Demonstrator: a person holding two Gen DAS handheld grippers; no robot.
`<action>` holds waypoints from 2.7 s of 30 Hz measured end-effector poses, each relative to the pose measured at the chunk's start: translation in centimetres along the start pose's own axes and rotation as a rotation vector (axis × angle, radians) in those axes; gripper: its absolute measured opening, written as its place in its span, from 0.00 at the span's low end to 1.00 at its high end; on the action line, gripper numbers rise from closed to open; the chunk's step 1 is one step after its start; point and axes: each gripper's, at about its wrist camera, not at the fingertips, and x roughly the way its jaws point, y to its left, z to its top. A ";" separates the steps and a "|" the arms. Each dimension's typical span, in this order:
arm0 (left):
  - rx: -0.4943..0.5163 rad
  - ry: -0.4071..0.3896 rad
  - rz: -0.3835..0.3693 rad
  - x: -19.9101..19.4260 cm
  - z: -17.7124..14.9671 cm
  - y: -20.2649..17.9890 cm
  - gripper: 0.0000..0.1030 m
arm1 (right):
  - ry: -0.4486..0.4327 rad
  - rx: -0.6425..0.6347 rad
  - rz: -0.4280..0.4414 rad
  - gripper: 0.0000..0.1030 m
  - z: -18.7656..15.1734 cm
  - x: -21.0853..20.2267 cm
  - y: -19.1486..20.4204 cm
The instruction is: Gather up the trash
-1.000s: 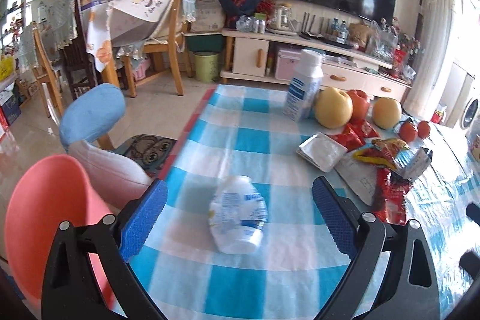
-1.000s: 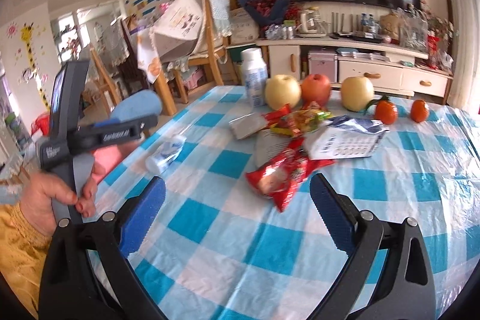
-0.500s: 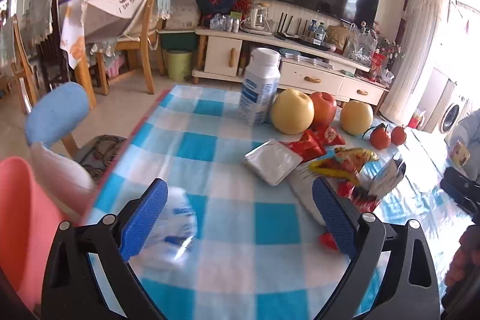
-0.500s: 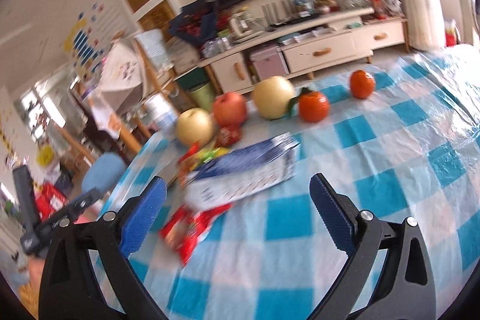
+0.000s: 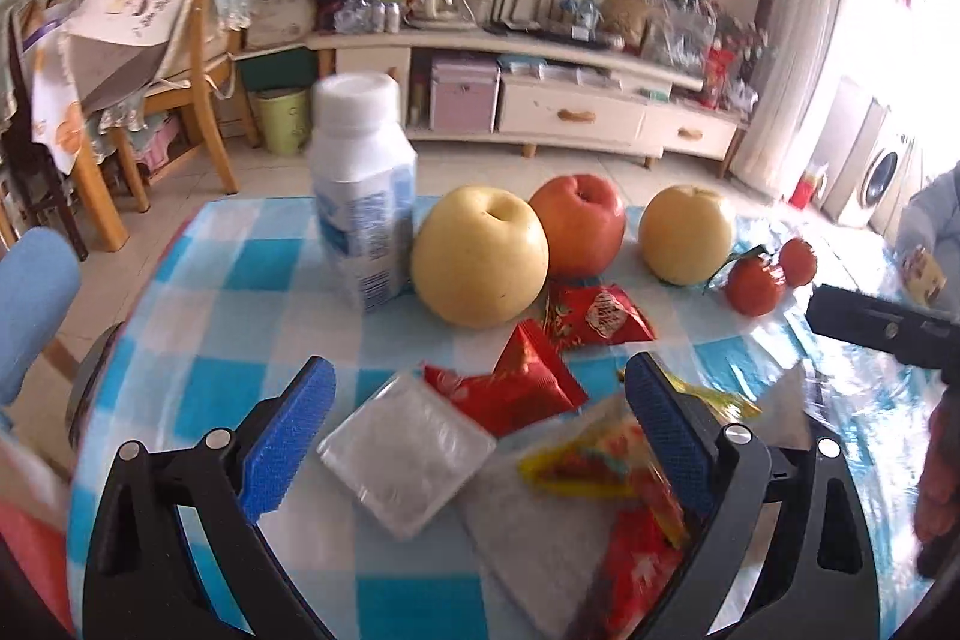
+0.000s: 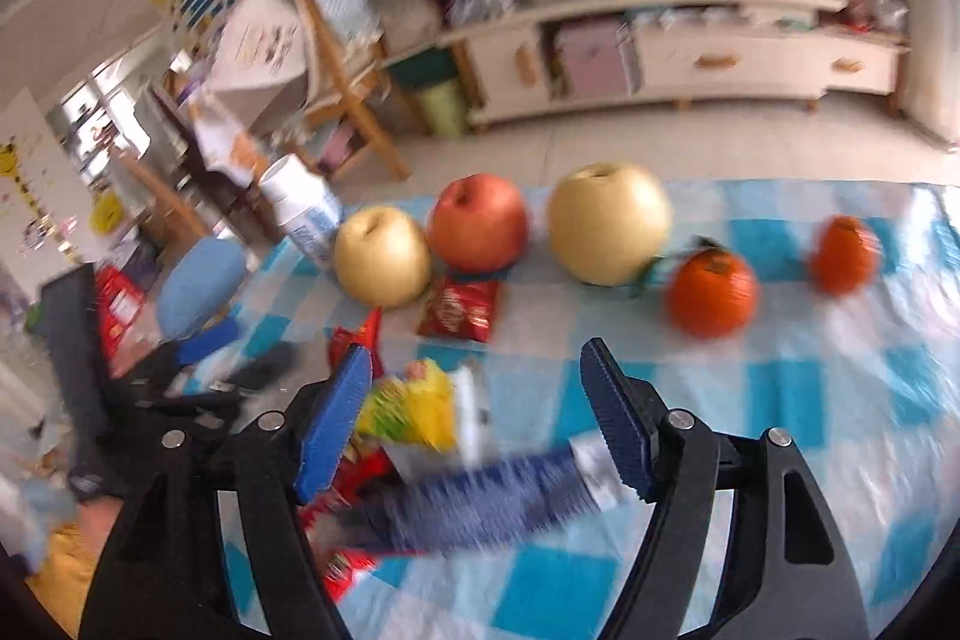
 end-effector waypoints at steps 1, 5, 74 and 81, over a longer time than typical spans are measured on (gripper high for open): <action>0.000 0.010 -0.006 0.6 0.1 0.0 0.88 | 0.054 -0.015 0.018 0.71 1.0 1.4 0.1; 0.014 0.093 -0.015 4.0 -0.1 0.3 0.64 | 0.183 -0.041 -0.004 0.71 2.8 5.8 0.0; -0.177 0.222 0.257 2.1 -4.7 3.3 0.45 | 0.096 -0.023 0.106 0.67 -15.8 -2.7 8.5; -0.210 0.203 0.235 0.9 -5.3 3.9 0.13 | 0.099 -0.006 0.140 0.45 -15.8 -2.4 8.3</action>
